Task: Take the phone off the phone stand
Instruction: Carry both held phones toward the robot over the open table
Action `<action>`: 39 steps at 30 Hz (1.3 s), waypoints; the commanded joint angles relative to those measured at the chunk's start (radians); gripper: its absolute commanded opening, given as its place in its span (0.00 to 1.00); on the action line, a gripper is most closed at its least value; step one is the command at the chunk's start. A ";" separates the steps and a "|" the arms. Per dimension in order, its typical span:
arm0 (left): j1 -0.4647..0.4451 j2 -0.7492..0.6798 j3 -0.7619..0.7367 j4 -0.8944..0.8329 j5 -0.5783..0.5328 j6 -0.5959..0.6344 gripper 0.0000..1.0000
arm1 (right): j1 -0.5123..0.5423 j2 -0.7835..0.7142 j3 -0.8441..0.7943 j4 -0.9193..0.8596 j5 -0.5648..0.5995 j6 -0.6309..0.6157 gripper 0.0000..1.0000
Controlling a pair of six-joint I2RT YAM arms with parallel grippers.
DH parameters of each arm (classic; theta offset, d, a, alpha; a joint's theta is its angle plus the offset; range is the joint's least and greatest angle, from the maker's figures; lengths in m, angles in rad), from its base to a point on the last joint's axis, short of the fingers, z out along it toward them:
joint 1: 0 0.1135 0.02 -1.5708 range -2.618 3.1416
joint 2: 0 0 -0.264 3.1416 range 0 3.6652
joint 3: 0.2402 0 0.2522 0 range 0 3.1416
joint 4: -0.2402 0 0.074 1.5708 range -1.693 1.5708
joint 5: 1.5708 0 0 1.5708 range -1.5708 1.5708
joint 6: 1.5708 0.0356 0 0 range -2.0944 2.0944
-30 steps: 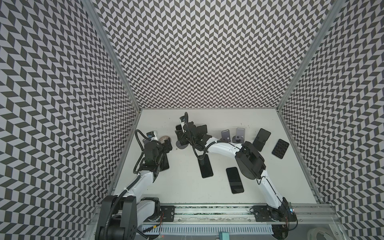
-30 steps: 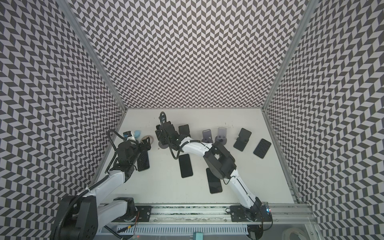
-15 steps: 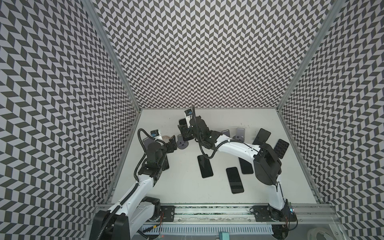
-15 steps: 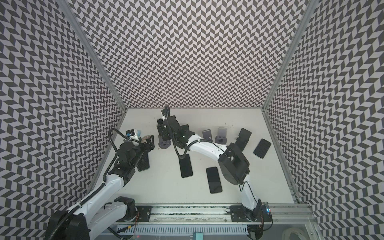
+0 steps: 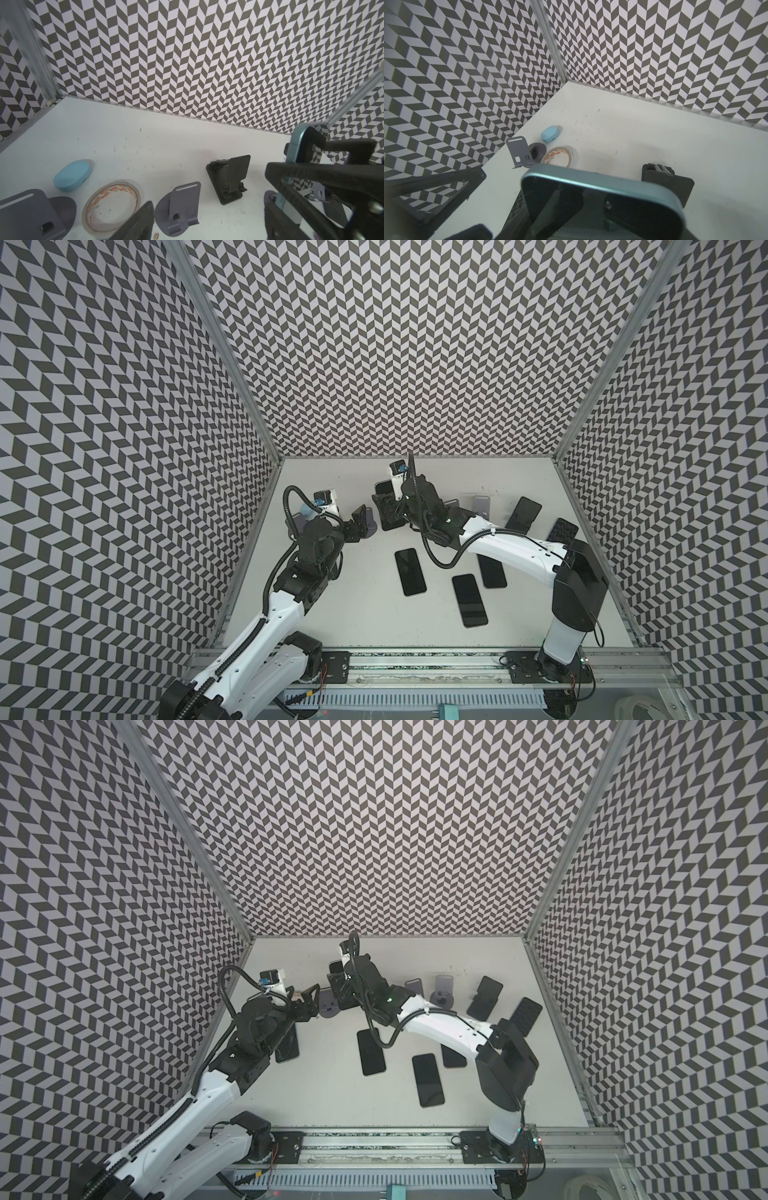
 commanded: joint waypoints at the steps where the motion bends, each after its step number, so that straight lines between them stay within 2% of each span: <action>1: -0.036 -0.011 0.052 -0.093 -0.030 0.014 0.83 | 0.009 -0.091 -0.025 0.031 -0.002 0.035 0.58; 12: -0.168 -0.048 0.138 -0.296 -0.067 -0.003 0.82 | 0.017 -0.222 -0.117 -0.059 -0.008 0.083 0.56; 17: -0.204 -0.074 0.150 -0.378 -0.012 -0.019 0.82 | 0.026 -0.257 -0.142 -0.102 -0.003 0.122 0.56; 22: -0.219 -0.095 0.170 -0.438 0.087 -0.035 0.81 | 0.054 -0.279 -0.149 -0.158 0.017 0.164 0.55; 30: -0.228 -0.122 0.143 -0.460 0.245 -0.046 0.81 | 0.090 -0.302 -0.177 -0.253 0.004 0.235 0.55; 34: -0.240 -0.139 0.142 -0.492 0.283 -0.082 0.81 | 0.114 -0.315 -0.196 -0.278 0.008 0.257 0.54; 39: -0.244 -0.214 0.138 -0.568 0.279 -0.100 0.80 | 0.132 -0.332 -0.238 -0.251 -0.002 0.282 0.54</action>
